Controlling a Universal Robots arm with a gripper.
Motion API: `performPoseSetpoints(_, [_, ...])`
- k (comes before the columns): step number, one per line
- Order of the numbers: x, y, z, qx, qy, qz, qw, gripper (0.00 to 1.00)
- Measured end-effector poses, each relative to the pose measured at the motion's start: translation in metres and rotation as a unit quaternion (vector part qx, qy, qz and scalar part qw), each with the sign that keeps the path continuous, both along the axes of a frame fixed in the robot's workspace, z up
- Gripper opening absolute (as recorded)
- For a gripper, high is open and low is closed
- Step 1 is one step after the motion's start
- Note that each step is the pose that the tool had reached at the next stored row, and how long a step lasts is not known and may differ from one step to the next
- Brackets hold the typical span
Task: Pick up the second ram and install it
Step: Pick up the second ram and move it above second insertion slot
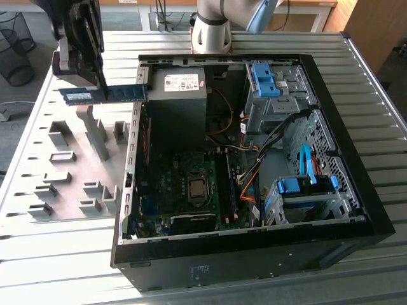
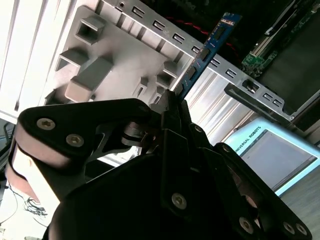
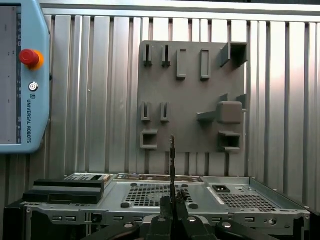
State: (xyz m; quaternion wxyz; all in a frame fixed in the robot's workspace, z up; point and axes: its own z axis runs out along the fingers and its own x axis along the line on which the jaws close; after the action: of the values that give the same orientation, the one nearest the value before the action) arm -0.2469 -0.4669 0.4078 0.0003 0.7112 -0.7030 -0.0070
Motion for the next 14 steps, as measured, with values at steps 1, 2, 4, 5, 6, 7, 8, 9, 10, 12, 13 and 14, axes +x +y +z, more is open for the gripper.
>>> performPoseSetpoints(1, [0.002,0.0000,0.0000,0.0000,0.0000,0.000,1.0000,0.14])
performPoseSetpoints(2, [0.003,0.0000,0.0000,0.0000,0.0000,0.000,1.0000,0.14])
performPoseSetpoints(4, [0.007,0.0000,0.0000,0.0000,0.0000,0.000,1.0000,0.14])
performPoseSetpoints(5, [0.008,0.0000,0.0000,0.0000,0.0000,0.000,1.0000,0.14])
performPoseSetpoints(6, [0.010,0.0000,0.0000,0.0000,0.0000,0.000,1.0000,0.14])
performPoseSetpoints(7, [0.012,0.0000,0.0000,0.0000,0.0000,0.000,1.0000,0.14])
performPoseSetpoints(8, [0.014,0.0000,-0.0001,0.0000,0.0000,0.000,1.0000,0.14])
performPoseSetpoints(9, [0.016,0.0000,0.0000,0.0000,0.0000,0.000,1.0000,0.14])
performPoseSetpoints(10, [0.019,0.0000,0.0000,0.0000,0.0000,0.000,1.0000,0.14])
performPoseSetpoints(12, [0.024,0.0000,0.0000,0.0000,0.0000,0.000,1.0000,0.14])
performPoseSetpoints(13, [0.026,0.0000,0.0000,0.0000,0.0000,0.000,1.0000,0.14])
performPoseSetpoints(14, [0.029,0.0000,0.0000,0.0000,0.0000,0.000,1.0000,0.14])
